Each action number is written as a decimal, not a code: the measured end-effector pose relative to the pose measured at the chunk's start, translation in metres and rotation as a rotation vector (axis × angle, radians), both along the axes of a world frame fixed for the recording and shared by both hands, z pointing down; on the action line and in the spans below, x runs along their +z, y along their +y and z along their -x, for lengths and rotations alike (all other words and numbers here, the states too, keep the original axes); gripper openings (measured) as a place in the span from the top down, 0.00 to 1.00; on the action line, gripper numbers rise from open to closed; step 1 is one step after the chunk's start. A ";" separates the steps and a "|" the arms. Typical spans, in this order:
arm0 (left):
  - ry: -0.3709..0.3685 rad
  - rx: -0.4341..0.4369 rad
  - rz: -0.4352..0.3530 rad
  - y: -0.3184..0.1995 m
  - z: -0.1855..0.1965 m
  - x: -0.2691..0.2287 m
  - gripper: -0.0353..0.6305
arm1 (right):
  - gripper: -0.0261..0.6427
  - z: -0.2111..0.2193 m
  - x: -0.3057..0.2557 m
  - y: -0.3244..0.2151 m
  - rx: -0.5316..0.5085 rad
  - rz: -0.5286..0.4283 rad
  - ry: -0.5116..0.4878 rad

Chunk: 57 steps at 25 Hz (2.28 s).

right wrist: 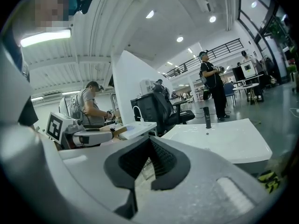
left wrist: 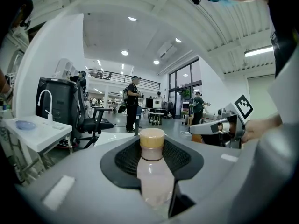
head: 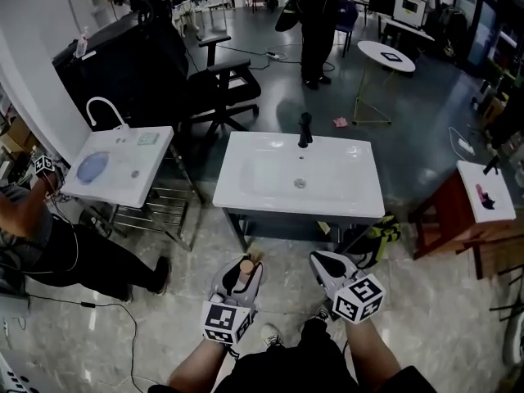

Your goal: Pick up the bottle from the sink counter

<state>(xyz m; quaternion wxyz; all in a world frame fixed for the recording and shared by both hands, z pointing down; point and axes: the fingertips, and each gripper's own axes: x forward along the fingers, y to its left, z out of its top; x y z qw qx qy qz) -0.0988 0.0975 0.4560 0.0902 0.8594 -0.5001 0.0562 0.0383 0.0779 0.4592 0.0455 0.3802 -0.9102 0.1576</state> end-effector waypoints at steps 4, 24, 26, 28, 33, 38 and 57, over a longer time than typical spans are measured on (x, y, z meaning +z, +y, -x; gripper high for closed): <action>0.007 0.012 -0.031 0.003 -0.004 -0.004 0.74 | 0.96 -0.004 0.000 0.008 0.013 -0.004 0.004; 0.007 0.045 -0.043 -0.013 -0.023 -0.007 0.74 | 0.96 -0.019 0.004 -0.001 0.030 0.002 0.012; 0.009 0.044 -0.043 -0.014 -0.023 -0.008 0.74 | 0.96 -0.018 0.004 -0.002 0.030 0.003 0.011; 0.009 0.043 -0.043 -0.016 -0.022 -0.008 0.74 | 0.96 -0.019 0.003 -0.004 0.031 0.003 0.010; 0.006 0.048 -0.035 -0.018 -0.024 -0.007 0.74 | 0.96 -0.018 0.005 -0.006 0.032 0.009 0.016; 0.008 0.048 -0.032 -0.019 -0.022 -0.002 0.74 | 0.96 -0.016 0.010 -0.006 0.034 0.011 0.019; 0.010 0.046 -0.023 -0.018 -0.021 0.001 0.74 | 0.96 -0.016 0.012 -0.005 0.036 0.020 0.016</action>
